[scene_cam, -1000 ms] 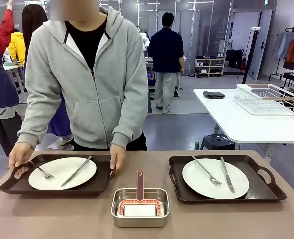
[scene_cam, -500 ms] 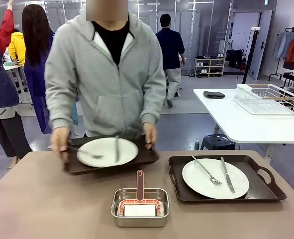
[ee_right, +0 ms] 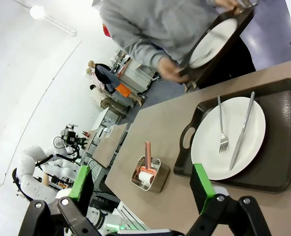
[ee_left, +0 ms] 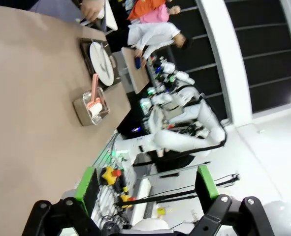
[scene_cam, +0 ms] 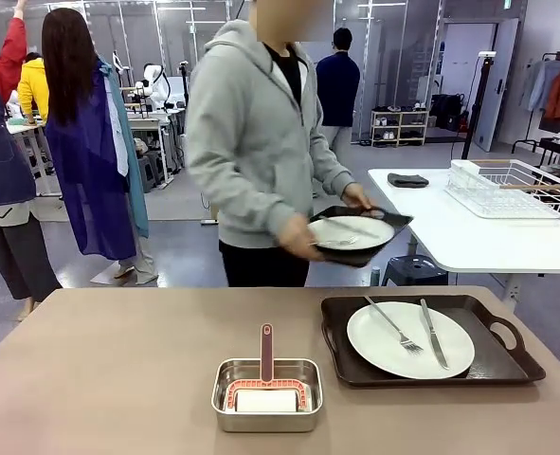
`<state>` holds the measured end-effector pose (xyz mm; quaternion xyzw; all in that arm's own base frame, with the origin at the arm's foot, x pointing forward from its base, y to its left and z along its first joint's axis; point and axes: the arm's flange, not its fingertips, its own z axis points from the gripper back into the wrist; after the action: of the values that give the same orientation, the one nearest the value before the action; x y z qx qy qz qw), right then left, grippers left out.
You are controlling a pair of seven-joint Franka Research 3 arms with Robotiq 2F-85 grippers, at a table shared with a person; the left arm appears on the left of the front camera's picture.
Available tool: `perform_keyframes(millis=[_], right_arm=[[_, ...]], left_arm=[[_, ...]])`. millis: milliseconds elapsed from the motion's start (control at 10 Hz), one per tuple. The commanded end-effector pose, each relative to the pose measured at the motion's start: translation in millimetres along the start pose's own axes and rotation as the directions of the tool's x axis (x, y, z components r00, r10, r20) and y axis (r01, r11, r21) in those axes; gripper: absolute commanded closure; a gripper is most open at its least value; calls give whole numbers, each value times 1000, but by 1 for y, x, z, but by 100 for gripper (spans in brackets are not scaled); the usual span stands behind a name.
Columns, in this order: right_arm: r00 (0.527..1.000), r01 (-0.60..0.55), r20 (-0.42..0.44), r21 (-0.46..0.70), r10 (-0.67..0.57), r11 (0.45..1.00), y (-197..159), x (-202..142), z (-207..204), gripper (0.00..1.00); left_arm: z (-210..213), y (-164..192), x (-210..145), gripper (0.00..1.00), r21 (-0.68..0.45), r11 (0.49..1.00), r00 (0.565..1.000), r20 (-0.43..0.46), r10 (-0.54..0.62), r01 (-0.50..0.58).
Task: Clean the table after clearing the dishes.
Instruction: When the left (or right) Handle tray is removed, use the left hand (or right hand) to clean the left (or right) side of the table with the Lint Roller.
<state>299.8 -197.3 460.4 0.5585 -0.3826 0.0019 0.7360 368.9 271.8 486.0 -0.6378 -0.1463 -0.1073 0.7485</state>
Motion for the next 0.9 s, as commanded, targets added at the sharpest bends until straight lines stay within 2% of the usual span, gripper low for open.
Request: perform_keyframes(millis=[0,200,300,400,500,700,800], right_arm=[[1000,-5,1,8,5,1000,3,0,0,0],[1000,-5,1,8,5,1000,3,0,0,0],[1000,-5,1,8,5,1000,3,0,0,0],[1000,-5,1,8,5,1000,3,0,0,0],[1000,-5,1,8,5,1000,3,0,0,0],[1000,-5,1,8,5,1000,3,0,0,0],[1000,-5,1,8,5,1000,3,0,0,0]], left_arm=[[-61,-37,42,0,159,983,986,-149,-70,93],[-168,-65,80,0,273,927,926,-344,-155,257],[-221,-74,90,0,289,898,879,-439,-183,332],[-279,-78,90,0,268,893,829,-532,-175,361],[-328,-80,83,0,277,864,751,-640,-162,421],[-413,-78,74,0,272,815,637,-757,-148,513],[-452,-72,68,0,267,774,557,-820,-130,574]])
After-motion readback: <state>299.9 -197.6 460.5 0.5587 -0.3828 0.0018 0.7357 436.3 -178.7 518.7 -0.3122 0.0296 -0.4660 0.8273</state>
